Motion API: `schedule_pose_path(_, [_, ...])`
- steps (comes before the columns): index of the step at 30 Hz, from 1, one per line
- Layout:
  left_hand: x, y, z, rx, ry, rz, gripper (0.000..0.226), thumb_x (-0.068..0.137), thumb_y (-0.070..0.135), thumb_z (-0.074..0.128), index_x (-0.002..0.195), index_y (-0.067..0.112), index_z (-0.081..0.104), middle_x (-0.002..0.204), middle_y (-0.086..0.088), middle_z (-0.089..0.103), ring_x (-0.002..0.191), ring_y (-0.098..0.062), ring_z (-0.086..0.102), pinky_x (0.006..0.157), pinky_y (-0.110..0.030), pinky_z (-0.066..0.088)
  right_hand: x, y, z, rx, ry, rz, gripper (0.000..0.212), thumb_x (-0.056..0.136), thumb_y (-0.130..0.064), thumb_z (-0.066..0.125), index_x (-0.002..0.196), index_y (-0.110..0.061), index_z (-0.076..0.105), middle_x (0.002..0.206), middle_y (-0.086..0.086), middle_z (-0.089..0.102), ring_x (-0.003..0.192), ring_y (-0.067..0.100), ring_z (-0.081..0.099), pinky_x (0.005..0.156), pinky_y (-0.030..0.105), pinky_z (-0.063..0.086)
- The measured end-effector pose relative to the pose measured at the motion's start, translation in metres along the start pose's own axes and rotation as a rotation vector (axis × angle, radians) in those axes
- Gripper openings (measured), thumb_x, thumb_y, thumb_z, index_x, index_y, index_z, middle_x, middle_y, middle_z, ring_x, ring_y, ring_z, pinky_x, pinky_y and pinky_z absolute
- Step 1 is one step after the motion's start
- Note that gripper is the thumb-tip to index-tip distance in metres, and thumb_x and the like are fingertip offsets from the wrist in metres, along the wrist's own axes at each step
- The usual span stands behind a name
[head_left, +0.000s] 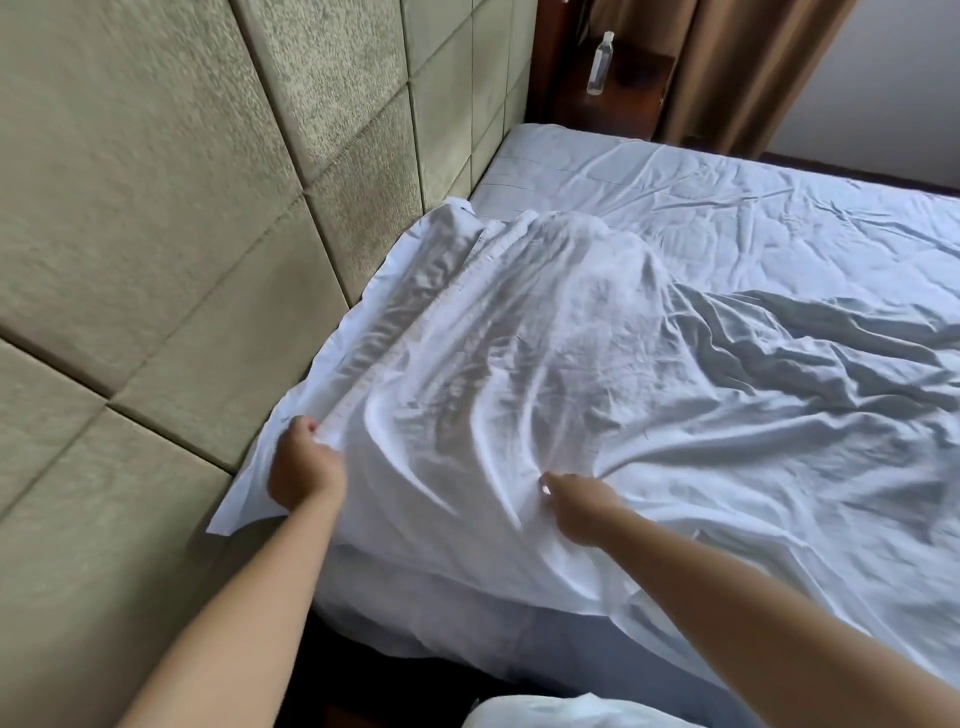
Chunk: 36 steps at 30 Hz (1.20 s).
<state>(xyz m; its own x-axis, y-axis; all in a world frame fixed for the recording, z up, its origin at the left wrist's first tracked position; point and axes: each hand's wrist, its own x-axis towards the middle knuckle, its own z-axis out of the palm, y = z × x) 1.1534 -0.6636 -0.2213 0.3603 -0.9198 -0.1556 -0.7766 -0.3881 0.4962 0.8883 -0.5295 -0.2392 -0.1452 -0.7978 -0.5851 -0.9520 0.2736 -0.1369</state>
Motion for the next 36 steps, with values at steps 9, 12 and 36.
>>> schedule_pose_path(9, [-0.022, -0.003, 0.041, 0.142, -0.017, 0.322, 0.054, 0.084, -0.001, 0.050, 0.136, 0.014, 0.045, 0.136, -0.016, 0.047, 0.122, -0.037, 0.045, 0.095, -0.048, 0.039, -0.012, 0.006, 0.019, 0.043, -0.057, -0.020, 0.067, 0.092, -0.025, 0.051, 0.151, -0.020, 0.020, 0.145, 0.005, 0.038, 0.132, 0.027, 0.039, 0.104, 0.036, 0.038])
schedule_pose_path(12, [-0.046, 0.000, 0.060, 0.309, -0.051, 0.583, 0.052, 0.080, -0.003, 0.051, 0.129, 0.015, 0.056, 0.143, -0.016, 0.044, 0.134, -0.034, 0.038, 0.107, -0.055, 0.023, -0.016, 0.014, 0.023, 0.011, -0.102, -0.031, 0.079, 0.087, -0.025, 0.062, 0.151, -0.023, 0.016, 0.146, 0.000, 0.035, 0.134, 0.024, 0.036, 0.103, 0.037, 0.040])
schedule_pose_path(36, [-0.204, 0.056, 0.125, 0.625, -0.587, 1.145, 0.049, 0.094, 0.029, 0.043, 0.142, 0.019, 0.039, 0.156, -0.003, 0.024, 0.145, -0.017, 0.016, 0.118, -0.048, 0.000, -0.059, 0.117, 0.073, -0.011, 0.308, 0.040, 0.051, 0.100, -0.031, 0.031, 0.150, -0.028, 0.020, 0.158, 0.003, 0.015, 0.146, 0.023, 0.012, 0.117, 0.035, 0.011])
